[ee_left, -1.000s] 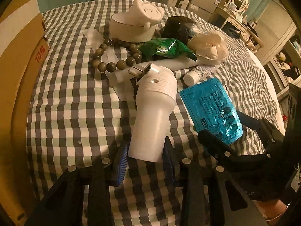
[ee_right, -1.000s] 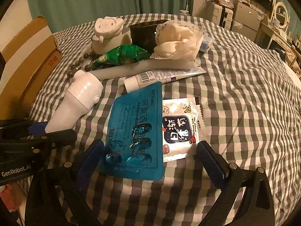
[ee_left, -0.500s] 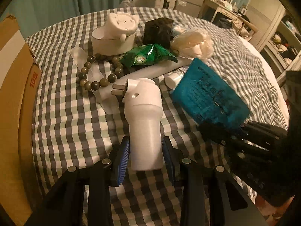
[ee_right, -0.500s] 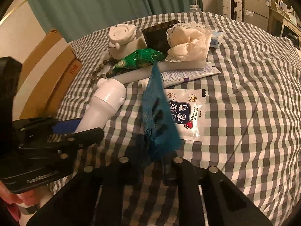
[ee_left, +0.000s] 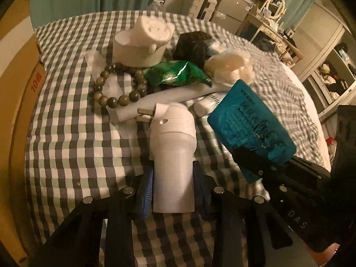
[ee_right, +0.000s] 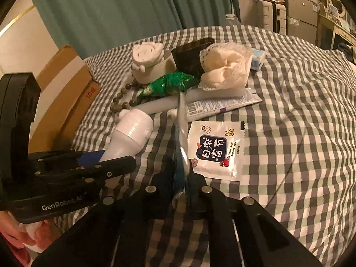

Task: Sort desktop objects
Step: 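Grasp the white bottle with left tool while right tool grasps the blue blister pack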

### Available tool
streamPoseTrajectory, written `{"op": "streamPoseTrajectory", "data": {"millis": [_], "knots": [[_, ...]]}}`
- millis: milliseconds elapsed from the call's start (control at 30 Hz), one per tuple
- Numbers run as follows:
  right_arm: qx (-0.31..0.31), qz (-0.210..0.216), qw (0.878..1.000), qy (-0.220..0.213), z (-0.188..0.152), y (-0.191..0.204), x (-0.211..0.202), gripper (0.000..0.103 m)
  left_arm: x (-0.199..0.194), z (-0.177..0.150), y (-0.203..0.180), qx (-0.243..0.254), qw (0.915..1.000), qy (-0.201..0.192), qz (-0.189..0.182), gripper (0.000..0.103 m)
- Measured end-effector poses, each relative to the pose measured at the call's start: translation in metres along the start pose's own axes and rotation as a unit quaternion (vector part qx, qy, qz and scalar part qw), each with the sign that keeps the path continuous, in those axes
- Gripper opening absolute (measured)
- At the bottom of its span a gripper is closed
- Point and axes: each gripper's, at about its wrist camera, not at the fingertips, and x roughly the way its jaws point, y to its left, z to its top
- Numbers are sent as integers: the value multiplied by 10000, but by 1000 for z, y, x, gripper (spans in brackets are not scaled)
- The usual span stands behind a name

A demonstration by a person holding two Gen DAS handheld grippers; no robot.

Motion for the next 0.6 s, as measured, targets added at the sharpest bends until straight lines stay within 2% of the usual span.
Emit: {"op": "streamPoseTrajectory", "data": {"millis": [167,467,500,567,600], "knots": [[-1,-222,9998,21,-4,-2,-22,9,-19,-3,-12,16,9998,-45,-187,32],[178,-395,9987,-258,-6,1,-81,9,-68,-20,-33,252,9993,-202,-194,31],[186,-403,9986,-280,-6,4,-86,9,-72,-22,-34,263,9992,-245,-181,29],[139,-456,9984,-307,-8,11,-94,9,-80,-23,-37,285,9990,-299,-190,8],[101,-471,9983,-314,-9,14,-97,9,-85,-23,-38,295,9989,-324,-163,5]]}}
